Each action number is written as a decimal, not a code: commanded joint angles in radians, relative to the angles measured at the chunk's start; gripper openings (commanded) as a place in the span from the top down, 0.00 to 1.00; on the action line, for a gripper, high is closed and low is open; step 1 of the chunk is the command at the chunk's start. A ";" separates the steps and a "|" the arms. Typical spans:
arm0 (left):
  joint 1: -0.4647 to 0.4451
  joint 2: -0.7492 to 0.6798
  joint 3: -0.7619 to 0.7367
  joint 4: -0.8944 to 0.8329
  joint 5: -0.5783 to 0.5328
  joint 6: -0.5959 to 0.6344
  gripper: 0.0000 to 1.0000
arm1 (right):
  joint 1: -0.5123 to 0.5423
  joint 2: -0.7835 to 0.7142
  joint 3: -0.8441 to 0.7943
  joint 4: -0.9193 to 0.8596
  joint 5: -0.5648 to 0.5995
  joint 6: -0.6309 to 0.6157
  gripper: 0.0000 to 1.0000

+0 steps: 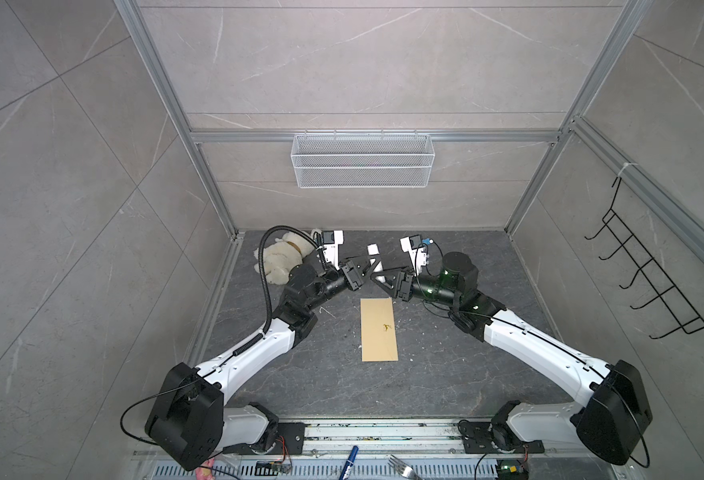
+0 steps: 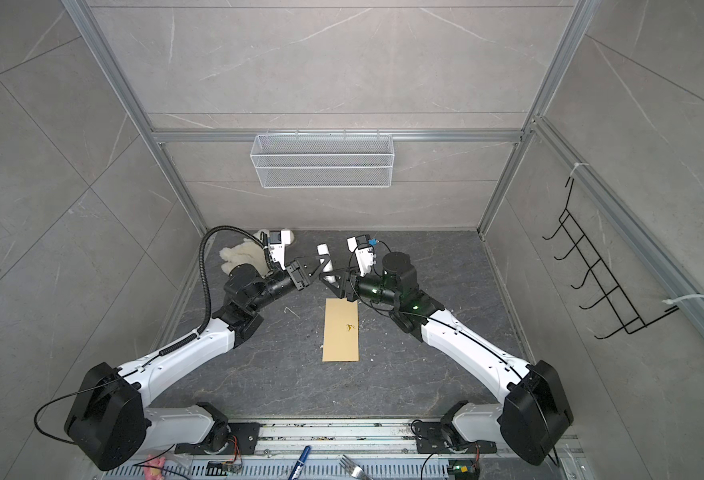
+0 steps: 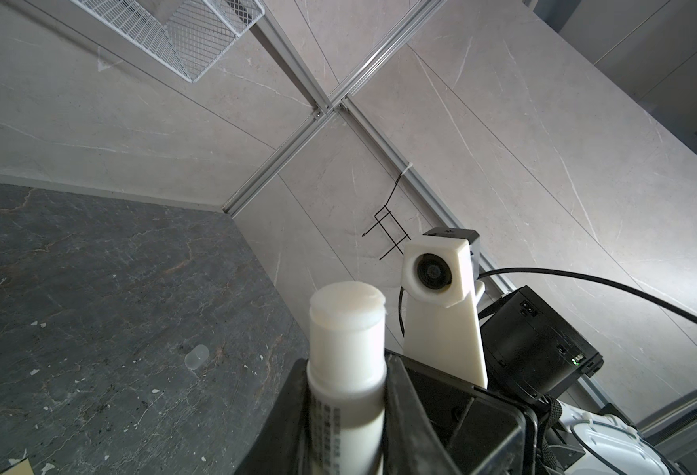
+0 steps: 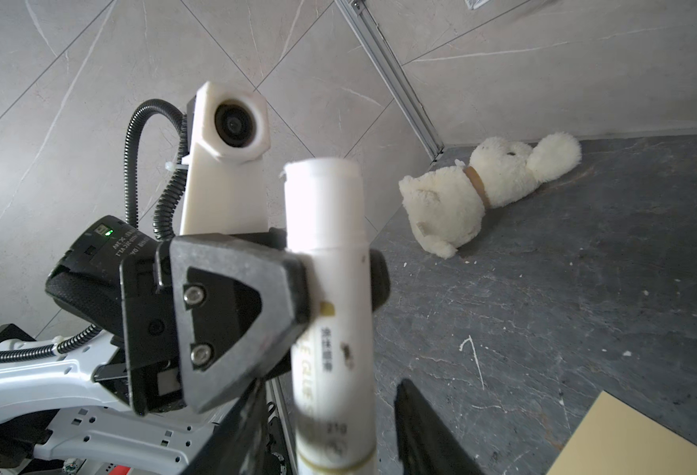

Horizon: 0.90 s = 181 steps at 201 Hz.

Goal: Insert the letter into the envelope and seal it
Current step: 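Close the right gripper on the glue stick held by the left gripper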

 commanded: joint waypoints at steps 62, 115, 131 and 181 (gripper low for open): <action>-0.003 -0.024 0.001 0.036 0.025 0.013 1.00 | -0.001 0.031 0.050 0.004 0.003 -0.004 0.82; 0.015 -0.024 0.063 -0.066 0.134 0.152 0.61 | -0.002 0.008 0.084 -0.109 0.015 -0.099 0.98; 0.048 -0.031 0.098 -0.113 0.217 0.219 0.45 | -0.002 -0.003 0.097 -0.141 0.002 -0.132 1.00; 0.171 -0.045 0.084 0.024 0.462 0.187 0.21 | -0.002 -0.049 0.130 -0.246 -0.058 -0.232 1.00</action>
